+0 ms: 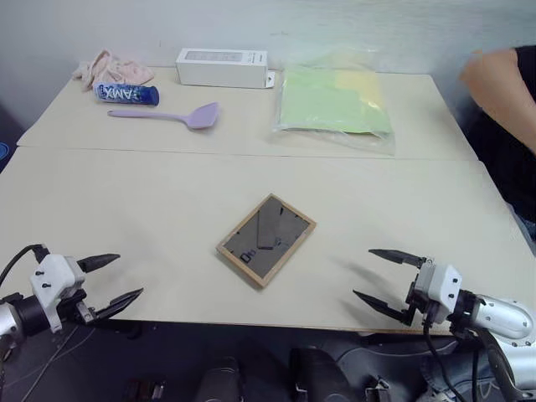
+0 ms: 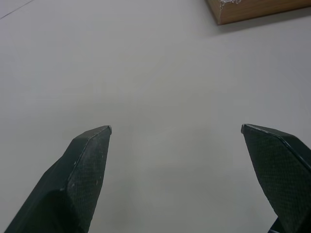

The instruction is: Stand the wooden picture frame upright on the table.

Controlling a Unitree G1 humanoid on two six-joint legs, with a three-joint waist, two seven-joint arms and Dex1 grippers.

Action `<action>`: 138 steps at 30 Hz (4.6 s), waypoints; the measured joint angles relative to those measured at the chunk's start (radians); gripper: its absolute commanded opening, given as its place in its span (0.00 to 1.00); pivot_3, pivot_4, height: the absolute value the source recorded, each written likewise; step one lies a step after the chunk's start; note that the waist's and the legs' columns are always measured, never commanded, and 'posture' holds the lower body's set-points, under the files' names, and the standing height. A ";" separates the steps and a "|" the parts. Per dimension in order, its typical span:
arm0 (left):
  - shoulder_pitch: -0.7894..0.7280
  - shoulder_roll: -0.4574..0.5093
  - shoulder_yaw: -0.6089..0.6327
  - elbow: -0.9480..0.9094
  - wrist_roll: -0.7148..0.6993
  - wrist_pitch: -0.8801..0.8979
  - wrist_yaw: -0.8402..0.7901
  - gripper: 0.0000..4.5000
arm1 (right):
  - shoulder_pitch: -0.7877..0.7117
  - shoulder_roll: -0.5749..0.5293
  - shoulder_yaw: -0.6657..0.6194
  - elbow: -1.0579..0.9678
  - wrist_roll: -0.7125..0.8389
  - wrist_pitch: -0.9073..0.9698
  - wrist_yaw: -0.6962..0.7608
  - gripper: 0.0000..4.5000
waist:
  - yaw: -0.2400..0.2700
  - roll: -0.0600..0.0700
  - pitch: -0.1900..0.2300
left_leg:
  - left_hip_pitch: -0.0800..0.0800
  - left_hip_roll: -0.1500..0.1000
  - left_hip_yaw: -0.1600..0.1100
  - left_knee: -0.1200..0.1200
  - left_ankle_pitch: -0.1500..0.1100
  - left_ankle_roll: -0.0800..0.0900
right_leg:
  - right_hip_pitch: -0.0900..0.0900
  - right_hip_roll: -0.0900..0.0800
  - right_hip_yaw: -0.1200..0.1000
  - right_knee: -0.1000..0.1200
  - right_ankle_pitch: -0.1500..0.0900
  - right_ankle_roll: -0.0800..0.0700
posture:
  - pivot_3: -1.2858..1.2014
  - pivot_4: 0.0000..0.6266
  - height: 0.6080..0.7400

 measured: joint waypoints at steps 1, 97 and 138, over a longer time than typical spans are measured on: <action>0.000 0.000 0.000 0.000 0.000 0.000 0.000 1.00 | -0.001 0.000 0.000 0.000 0.000 0.000 -0.001 0.99 | 0.000 0.000 0.000 | 0.000 0.000 0.000 0.000 0.000 0.000 | 0.000 0.000 0.000 0.000 0.000 0.000 | 0.52 0.24 1.00; -0.752 -0.279 -0.441 0.054 -0.590 1.131 0.479 0.28 | -0.576 0.139 0.179 -0.090 0.190 0.809 -0.042 0.86 | 0.005 -0.003 -0.004 | -0.001 -0.002 -0.001 0.006 0.006 -0.009 | -0.002 0.003 0.001 0.008 0.000 0.000 | 0.52 0.24 1.00; -0.892 -0.083 -0.421 0.403 -1.105 1.566 0.558 0.28 | -0.569 0.104 0.117 0.263 -0.087 -0.188 0.168 0.93 | 0.019 -0.004 -0.002 | -0.004 -0.002 -0.002 0.006 0.004 -0.005 | -0.003 0.002 0.000 0.006 0.001 0.001 | 0.52 0.24 1.00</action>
